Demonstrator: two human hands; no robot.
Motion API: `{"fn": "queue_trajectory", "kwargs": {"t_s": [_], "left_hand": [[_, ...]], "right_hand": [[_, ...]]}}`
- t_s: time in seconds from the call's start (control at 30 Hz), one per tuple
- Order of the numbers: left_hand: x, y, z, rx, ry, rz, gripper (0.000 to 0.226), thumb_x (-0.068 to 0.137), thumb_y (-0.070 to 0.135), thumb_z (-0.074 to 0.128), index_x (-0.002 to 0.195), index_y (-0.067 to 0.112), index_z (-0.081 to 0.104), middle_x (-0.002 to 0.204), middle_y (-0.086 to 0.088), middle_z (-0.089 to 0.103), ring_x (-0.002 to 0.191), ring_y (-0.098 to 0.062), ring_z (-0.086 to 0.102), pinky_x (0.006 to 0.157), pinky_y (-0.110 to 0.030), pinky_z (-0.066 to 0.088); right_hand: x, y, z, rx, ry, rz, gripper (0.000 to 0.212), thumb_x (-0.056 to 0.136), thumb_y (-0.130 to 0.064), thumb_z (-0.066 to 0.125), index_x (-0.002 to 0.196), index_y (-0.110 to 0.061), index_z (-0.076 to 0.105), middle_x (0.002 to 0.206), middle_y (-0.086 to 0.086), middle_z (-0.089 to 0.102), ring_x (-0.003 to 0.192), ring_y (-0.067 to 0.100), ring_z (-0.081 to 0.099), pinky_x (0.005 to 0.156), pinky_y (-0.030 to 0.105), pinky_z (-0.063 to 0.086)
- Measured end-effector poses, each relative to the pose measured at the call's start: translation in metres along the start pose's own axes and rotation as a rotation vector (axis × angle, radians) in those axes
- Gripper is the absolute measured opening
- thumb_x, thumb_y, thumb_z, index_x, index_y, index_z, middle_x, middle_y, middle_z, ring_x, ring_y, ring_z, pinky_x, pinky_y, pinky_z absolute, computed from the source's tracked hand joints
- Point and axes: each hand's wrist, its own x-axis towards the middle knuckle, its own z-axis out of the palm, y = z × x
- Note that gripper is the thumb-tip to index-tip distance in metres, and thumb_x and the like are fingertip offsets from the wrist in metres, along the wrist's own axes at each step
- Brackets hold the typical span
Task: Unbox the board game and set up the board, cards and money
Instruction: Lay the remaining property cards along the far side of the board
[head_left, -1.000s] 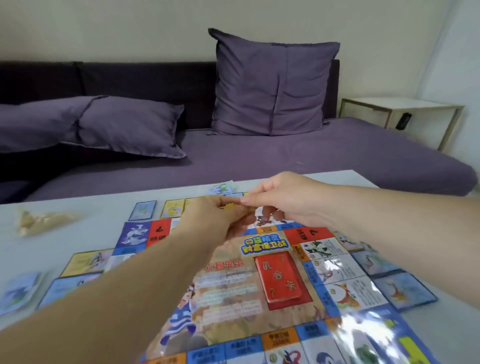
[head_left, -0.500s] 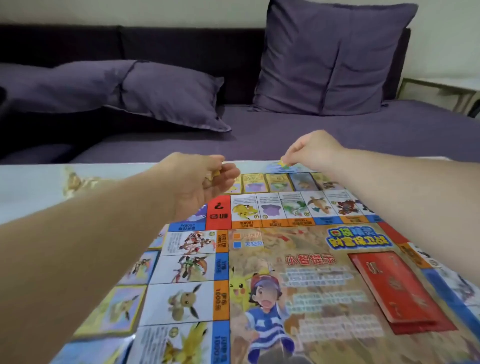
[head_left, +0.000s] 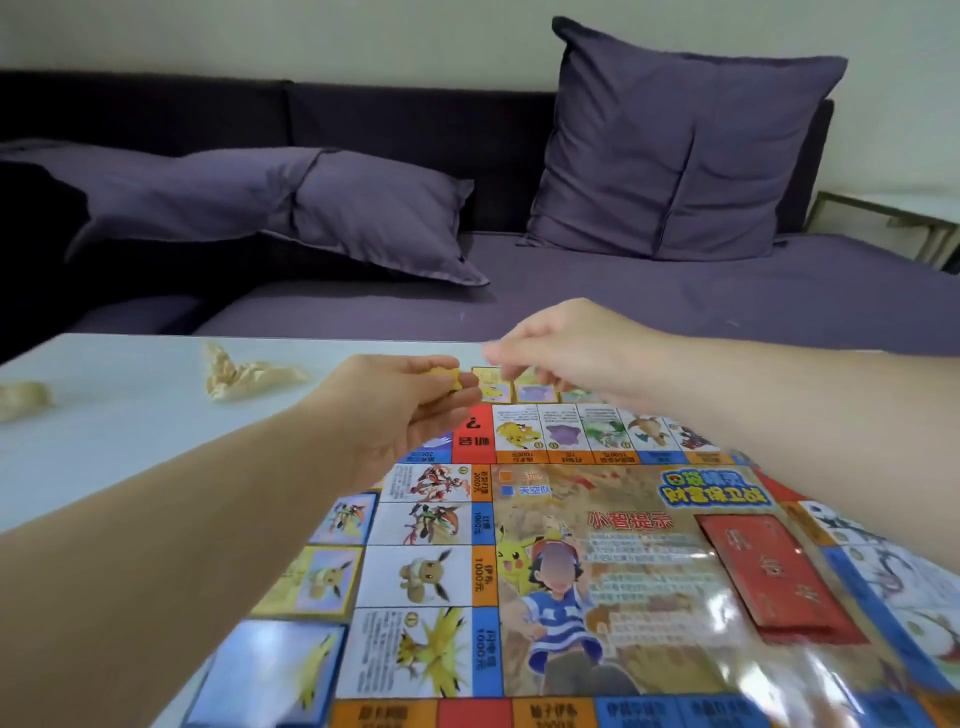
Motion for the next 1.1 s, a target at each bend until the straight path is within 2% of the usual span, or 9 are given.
{"fn": "queue_trajectory", "kwargs": {"t_s": [0.2, 0.37, 0.47, 0.63, 0.7, 0.77, 0.83, 1.0, 1.1], "left_hand": [[-0.05, 0.018, -0.048, 0.087, 0.037, 0.046, 0.006, 0.089, 0.005, 0.059, 0.095, 0.003, 0.059, 0.068, -0.005, 0.072, 0.058, -0.005, 0.068, 0.049, -0.014, 0.052], [-0.085, 0.033, -0.097, 0.173, 0.077, 0.049, 0.004, 0.09, 0.01, 0.059, 0.09, 0.007, 0.062, 0.073, -0.002, 0.073, 0.059, -0.002, 0.067, 0.049, -0.012, 0.05], [-0.098, 0.035, -0.124, 0.081, 0.152, 0.045, 0.006, 0.092, 0.01, 0.056, 0.09, 0.007, 0.061, 0.068, 0.001, 0.072, 0.055, 0.0, 0.065, 0.048, -0.011, 0.05], [-0.112, 0.029, -0.15, -0.048, 0.244, 0.008, 0.011, 0.095, 0.012, 0.053, 0.089, 0.007, 0.061, 0.066, -0.001, 0.071, 0.049, -0.001, 0.062, 0.045, -0.013, 0.049], [-0.117, 0.027, -0.154, -0.114, 0.252, -0.019, 0.015, 0.097, 0.012, 0.05, 0.092, 0.005, 0.062, 0.07, -0.004, 0.071, 0.05, -0.004, 0.063, 0.046, -0.014, 0.05], [-0.122, 0.026, -0.156, -0.183, 0.246, -0.047, 0.018, 0.098, 0.008, 0.045, 0.098, 0.002, 0.062, 0.077, -0.008, 0.072, 0.055, -0.009, 0.067, 0.049, -0.018, 0.054], [-0.128, 0.025, -0.156, -0.231, 0.243, -0.075, 0.022, 0.098, 0.003, 0.039, 0.102, 0.0, 0.06, 0.084, -0.011, 0.072, 0.063, -0.014, 0.07, 0.053, -0.023, 0.057], [-0.156, 0.028, -0.14, -0.254, 0.202, -0.078, 0.027, 0.096, -0.006, 0.036, 0.104, -0.002, 0.061, 0.088, -0.013, 0.073, 0.073, -0.017, 0.071, 0.056, -0.025, 0.058], [-0.181, 0.028, -0.119, -0.248, 0.139, -0.092, 0.029, 0.097, -0.005, 0.033, 0.106, 0.0, 0.06, 0.084, -0.011, 0.073, 0.069, -0.016, 0.072, 0.057, -0.025, 0.058]], "right_hand": [[-0.024, -0.056, 0.045, 0.224, -0.132, 0.008, 0.009, 0.08, -0.024, 0.074, 0.073, -0.021, 0.069, 0.062, -0.01, 0.062, 0.057, 0.007, 0.047, 0.058, 0.022, 0.036], [-0.029, -0.097, 0.084, 0.444, -0.246, 0.068, 0.006, 0.085, -0.017, 0.067, 0.079, -0.019, 0.066, 0.071, -0.006, 0.062, 0.064, 0.009, 0.046, 0.056, 0.021, 0.033], [-0.023, -0.107, 0.102, 0.531, -0.191, 0.131, 0.006, 0.086, -0.017, 0.065, 0.088, -0.012, 0.068, 0.073, -0.004, 0.066, 0.06, 0.009, 0.039, 0.053, 0.021, 0.03], [-0.014, -0.105, 0.138, 0.129, -0.118, 0.061, 0.008, 0.083, -0.017, 0.066, 0.075, -0.015, 0.067, 0.074, -0.006, 0.063, 0.061, 0.008, 0.046, 0.056, 0.023, 0.041], [-0.009, -0.107, 0.151, -0.059, -0.15, 0.039, 0.005, 0.083, -0.016, 0.062, 0.082, -0.015, 0.067, 0.085, 0.0, 0.063, 0.074, 0.013, 0.053, 0.072, 0.027, 0.051], [-0.008, -0.108, 0.156, -0.152, -0.164, 0.01, 0.02, 0.085, -0.021, 0.064, 0.098, -0.008, 0.071, 0.1, 0.008, 0.067, 0.091, 0.022, 0.061, 0.077, 0.026, 0.046], [-0.014, -0.11, 0.153, -0.154, -0.113, -0.016, 0.029, 0.087, -0.027, 0.065, 0.11, -0.011, 0.068, 0.111, 0.005, 0.065, 0.099, 0.02, 0.06, 0.078, 0.023, 0.042], [-0.061, -0.128, 0.121, -0.051, -0.054, -0.173, 0.018, 0.087, -0.03, 0.065, 0.101, -0.02, 0.07, 0.087, -0.007, 0.065, 0.076, 0.006, 0.058, 0.061, 0.014, 0.044], [-0.11, -0.138, 0.095, 0.033, -0.118, -0.288, 0.017, 0.086, -0.028, 0.067, 0.103, -0.027, 0.068, 0.09, -0.013, 0.065, 0.068, 0.001, 0.055, 0.06, 0.005, 0.041]]}}
